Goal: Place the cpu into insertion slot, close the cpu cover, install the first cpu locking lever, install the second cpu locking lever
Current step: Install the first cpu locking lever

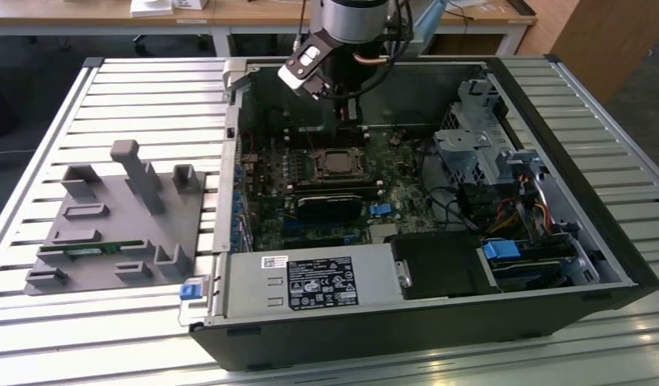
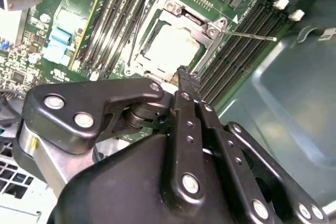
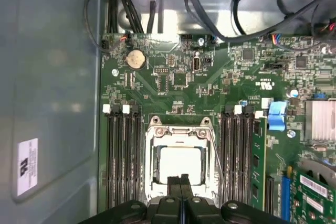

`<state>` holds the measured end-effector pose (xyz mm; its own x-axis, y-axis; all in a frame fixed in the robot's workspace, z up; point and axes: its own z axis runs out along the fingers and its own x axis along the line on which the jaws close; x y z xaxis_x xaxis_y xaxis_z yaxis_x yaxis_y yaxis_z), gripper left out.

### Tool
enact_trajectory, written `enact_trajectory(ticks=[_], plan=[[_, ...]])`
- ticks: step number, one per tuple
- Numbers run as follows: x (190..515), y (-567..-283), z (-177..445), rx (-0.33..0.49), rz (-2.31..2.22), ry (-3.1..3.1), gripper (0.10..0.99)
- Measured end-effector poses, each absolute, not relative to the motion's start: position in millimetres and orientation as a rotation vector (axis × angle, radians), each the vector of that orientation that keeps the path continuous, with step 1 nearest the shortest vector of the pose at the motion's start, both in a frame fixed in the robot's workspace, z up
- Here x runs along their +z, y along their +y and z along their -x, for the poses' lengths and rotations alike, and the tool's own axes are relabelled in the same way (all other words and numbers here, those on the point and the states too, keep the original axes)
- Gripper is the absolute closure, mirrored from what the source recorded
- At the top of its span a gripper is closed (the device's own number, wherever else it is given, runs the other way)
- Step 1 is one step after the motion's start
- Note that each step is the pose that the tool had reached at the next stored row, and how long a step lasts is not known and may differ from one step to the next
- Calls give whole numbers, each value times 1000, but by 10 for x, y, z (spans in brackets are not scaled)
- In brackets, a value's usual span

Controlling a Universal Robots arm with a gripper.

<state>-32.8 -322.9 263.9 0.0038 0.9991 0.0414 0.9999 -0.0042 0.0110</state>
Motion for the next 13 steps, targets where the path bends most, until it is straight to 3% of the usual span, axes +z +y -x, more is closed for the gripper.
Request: enact_trajectory(ticks=[13], plan=[[2640,-3229,329,-54,1980,-2406,969]])
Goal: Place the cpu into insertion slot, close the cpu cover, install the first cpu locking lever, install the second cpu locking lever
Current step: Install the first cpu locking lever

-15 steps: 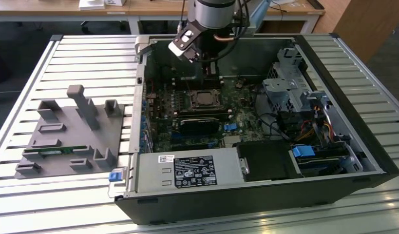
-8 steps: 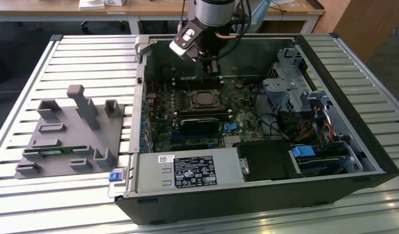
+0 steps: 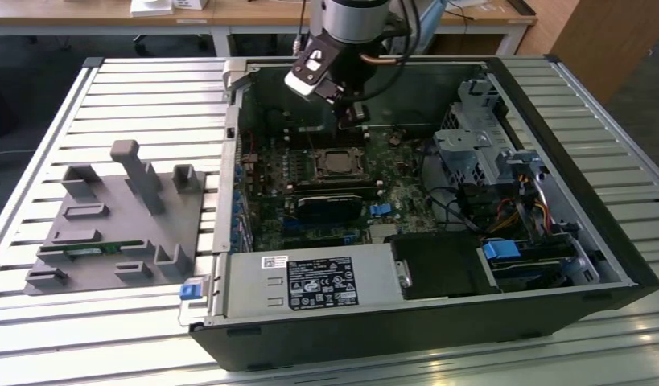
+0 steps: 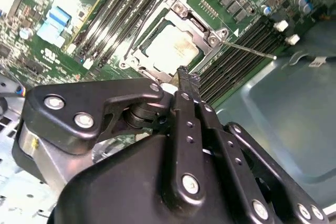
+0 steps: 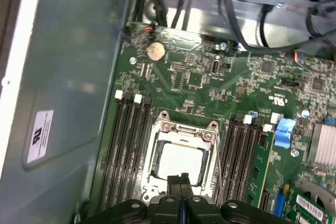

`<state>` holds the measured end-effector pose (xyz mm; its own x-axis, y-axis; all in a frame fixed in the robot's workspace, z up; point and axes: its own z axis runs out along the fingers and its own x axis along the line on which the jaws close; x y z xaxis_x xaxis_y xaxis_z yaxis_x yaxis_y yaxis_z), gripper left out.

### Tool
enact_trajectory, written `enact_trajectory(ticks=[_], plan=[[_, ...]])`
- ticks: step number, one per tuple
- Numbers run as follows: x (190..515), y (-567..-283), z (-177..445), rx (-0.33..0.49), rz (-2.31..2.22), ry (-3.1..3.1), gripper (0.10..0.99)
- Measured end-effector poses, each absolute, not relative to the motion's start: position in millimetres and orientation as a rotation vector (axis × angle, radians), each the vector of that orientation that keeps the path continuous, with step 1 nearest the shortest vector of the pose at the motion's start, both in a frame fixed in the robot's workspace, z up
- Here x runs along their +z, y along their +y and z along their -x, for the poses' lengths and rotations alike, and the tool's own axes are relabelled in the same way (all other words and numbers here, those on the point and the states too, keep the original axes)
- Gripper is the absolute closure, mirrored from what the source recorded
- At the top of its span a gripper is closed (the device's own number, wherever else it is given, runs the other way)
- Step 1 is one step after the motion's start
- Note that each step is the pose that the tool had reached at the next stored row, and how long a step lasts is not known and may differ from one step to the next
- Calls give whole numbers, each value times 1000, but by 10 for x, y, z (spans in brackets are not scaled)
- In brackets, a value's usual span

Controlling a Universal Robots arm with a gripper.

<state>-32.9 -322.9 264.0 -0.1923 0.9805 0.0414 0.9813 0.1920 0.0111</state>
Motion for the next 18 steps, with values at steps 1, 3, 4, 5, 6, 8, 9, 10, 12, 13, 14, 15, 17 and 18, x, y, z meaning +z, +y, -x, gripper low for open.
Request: enact_trajectory(ticks=[1,3,4,5,6,8,9,10,12,13,14,15,17,18], plan=[[2640,-3229,329,-54,1964,-2419,969],[2640,-3229,329,-54,1931,-2445,969],[2640,-3229,329,-53,1914,-2458,969],[2640,-3229,329,-53,1898,-2470,969],[2640,-3229,329,-53,1883,-2481,969],[2640,-3229,329,-52,1853,-2503,969],[2640,-3229,329,-52,1839,-2514,969],[2640,-3229,329,-52,1823,-2525,969],[2640,-3229,329,-51,1792,-2547,969],[2640,-3229,329,-51,1775,-2558,969],[2640,-3229,329,-51,1759,-2569,969],[2640,-3229,329,-50,1741,-2581,969],[2640,-3229,329,-50,1706,-2603,969],[2640,-3229,329,-49,1688,-2615,969]])
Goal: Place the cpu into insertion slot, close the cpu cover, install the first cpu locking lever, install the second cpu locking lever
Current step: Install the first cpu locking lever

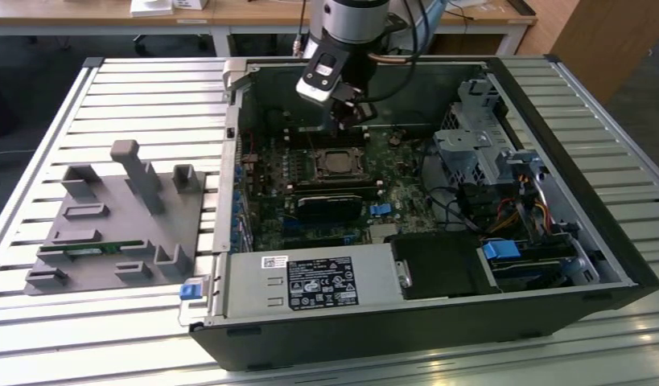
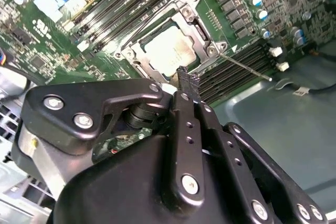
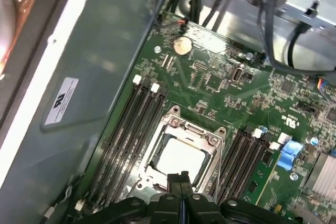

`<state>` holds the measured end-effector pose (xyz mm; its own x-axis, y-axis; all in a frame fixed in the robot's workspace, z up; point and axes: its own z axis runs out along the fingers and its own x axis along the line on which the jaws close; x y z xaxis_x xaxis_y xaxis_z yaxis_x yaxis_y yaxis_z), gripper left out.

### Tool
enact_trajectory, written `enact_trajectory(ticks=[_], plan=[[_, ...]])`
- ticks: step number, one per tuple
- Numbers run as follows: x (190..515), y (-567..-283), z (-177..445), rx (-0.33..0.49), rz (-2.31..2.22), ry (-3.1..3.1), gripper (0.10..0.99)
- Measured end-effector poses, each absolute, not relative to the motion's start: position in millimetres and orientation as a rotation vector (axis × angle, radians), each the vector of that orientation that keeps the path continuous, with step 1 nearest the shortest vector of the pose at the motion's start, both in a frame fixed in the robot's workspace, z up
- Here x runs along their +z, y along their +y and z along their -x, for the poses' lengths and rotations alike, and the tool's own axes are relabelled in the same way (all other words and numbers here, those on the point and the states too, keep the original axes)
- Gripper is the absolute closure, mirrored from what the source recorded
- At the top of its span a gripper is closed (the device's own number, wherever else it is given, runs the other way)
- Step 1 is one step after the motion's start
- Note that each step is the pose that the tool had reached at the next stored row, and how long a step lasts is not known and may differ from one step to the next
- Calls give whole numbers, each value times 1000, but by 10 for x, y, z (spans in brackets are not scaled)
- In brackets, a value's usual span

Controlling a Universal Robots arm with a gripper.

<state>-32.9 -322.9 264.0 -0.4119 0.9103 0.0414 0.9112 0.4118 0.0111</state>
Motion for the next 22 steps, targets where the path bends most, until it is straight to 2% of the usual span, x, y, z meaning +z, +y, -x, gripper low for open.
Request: enact_trajectory(ticks=[22], plan=[[2638,-3229,328,-42,1264,-2839,969]])
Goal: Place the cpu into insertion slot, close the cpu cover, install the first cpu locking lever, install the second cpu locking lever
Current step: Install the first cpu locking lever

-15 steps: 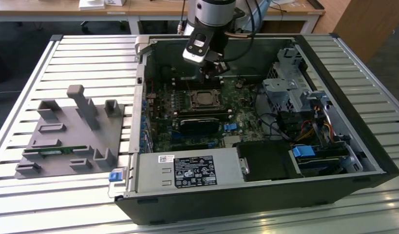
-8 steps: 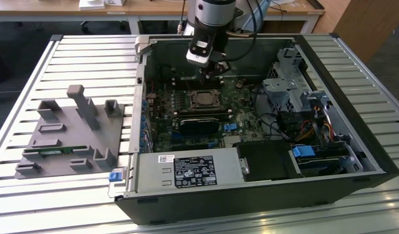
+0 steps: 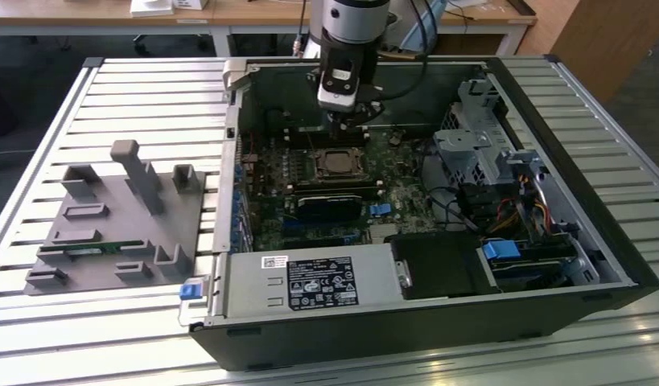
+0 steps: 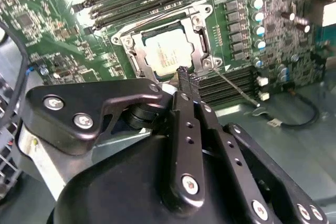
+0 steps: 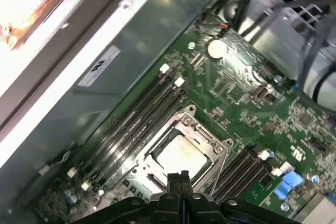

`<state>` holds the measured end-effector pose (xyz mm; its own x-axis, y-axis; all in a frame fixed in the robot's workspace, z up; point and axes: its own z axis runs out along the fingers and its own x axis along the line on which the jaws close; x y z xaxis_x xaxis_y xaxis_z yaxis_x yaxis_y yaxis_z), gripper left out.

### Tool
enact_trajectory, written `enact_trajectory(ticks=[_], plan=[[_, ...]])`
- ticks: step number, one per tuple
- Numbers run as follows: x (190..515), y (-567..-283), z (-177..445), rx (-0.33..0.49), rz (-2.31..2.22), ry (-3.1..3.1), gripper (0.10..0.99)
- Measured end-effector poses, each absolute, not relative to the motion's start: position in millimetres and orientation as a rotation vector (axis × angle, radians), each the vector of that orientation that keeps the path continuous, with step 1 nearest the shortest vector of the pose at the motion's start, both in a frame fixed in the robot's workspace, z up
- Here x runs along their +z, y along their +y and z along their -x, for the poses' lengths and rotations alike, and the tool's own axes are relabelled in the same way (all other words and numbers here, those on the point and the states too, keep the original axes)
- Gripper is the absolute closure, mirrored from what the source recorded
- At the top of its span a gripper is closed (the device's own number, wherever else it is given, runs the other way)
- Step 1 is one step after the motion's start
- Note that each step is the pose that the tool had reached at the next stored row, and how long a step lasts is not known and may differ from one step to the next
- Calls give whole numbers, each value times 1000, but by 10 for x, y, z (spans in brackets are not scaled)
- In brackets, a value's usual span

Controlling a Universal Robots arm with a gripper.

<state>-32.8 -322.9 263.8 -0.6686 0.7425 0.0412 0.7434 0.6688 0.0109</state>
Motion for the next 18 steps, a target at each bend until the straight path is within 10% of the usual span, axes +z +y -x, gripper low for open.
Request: enact_trajectory(ticks=[18], plan=[[2636,-3229,328,-37,823,-3000,969]])
